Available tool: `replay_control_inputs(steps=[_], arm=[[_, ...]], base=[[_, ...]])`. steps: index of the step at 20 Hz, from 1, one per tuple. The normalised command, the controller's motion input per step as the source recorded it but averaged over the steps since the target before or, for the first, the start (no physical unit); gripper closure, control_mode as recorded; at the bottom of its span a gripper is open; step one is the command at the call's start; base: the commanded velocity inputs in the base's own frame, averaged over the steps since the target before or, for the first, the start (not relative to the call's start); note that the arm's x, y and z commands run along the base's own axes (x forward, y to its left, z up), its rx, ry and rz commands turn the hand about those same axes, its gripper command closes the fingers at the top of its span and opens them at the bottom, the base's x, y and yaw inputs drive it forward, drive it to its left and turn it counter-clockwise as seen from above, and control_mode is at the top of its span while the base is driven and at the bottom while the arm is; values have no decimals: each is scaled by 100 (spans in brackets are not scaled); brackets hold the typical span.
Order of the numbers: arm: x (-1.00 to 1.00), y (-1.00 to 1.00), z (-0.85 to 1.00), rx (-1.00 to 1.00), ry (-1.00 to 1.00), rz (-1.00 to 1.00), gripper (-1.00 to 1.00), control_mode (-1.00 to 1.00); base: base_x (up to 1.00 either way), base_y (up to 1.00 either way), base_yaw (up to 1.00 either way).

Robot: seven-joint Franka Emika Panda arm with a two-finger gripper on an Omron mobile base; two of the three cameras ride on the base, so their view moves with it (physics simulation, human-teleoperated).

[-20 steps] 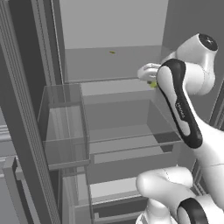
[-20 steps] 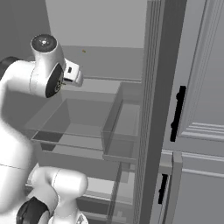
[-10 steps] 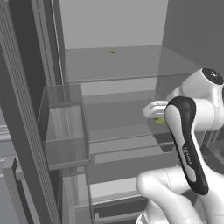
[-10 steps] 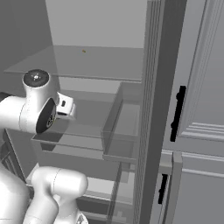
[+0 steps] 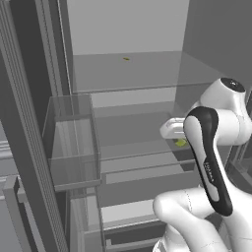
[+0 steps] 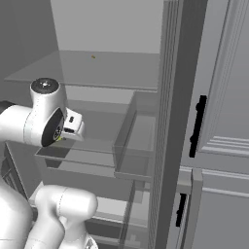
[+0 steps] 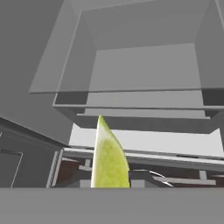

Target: Grab a lemon wedge from the fridge and one ice cube from the ice bowl, and put them in the glass of lemonade.

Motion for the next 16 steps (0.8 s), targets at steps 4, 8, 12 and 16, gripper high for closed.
replay_control_inputs(steps=[4,8,12,16], arm=[[-28,0,-2,0,3,0,100,-100],[0,0,0,0,0,0,100,100],[0,0,0,0,0,0,100,100],[0,0,0,0,0,0,100,100]], base=[[0,0,0],[-85,0,0],[-99,0,1],[-100,3,26]])
